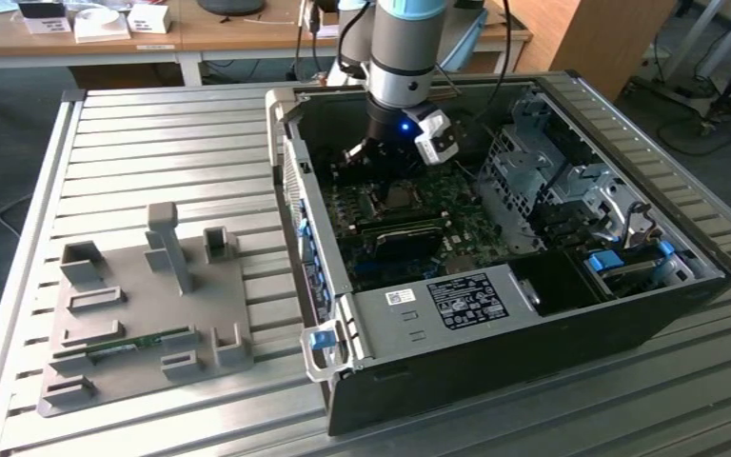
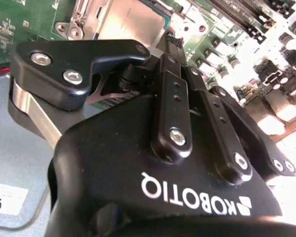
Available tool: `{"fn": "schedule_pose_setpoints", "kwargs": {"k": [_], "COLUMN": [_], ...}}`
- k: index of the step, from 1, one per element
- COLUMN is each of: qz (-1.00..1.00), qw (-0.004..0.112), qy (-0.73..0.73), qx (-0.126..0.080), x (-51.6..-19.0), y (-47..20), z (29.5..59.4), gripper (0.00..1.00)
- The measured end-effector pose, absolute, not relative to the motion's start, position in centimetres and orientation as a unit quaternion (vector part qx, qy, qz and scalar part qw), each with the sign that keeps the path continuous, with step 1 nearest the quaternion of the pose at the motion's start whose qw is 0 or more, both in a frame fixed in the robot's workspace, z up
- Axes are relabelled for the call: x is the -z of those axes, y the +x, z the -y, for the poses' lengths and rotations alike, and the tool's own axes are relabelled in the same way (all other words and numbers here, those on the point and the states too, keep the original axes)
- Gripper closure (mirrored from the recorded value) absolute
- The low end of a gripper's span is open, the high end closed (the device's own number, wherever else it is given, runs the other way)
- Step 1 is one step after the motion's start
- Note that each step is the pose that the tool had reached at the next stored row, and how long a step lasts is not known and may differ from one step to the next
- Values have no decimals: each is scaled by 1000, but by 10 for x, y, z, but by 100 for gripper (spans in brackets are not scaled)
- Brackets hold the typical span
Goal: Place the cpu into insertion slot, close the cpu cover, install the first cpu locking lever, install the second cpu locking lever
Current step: 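Close the cpu cover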
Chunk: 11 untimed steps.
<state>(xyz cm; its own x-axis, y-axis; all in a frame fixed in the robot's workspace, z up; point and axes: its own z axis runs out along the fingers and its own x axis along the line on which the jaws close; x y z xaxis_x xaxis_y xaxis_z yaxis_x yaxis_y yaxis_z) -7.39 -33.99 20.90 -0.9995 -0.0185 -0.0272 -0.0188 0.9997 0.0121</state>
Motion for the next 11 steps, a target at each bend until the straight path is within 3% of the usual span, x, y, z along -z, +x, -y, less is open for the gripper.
{"fn": "schedule_pose_setpoints", "kwargs": {"k": [11], "qz": [-1000], "qw": [14], "qy": [-9], "qx": [-6], "x": [-204], "y": [-76], "z": [340], "gripper": [89]}}
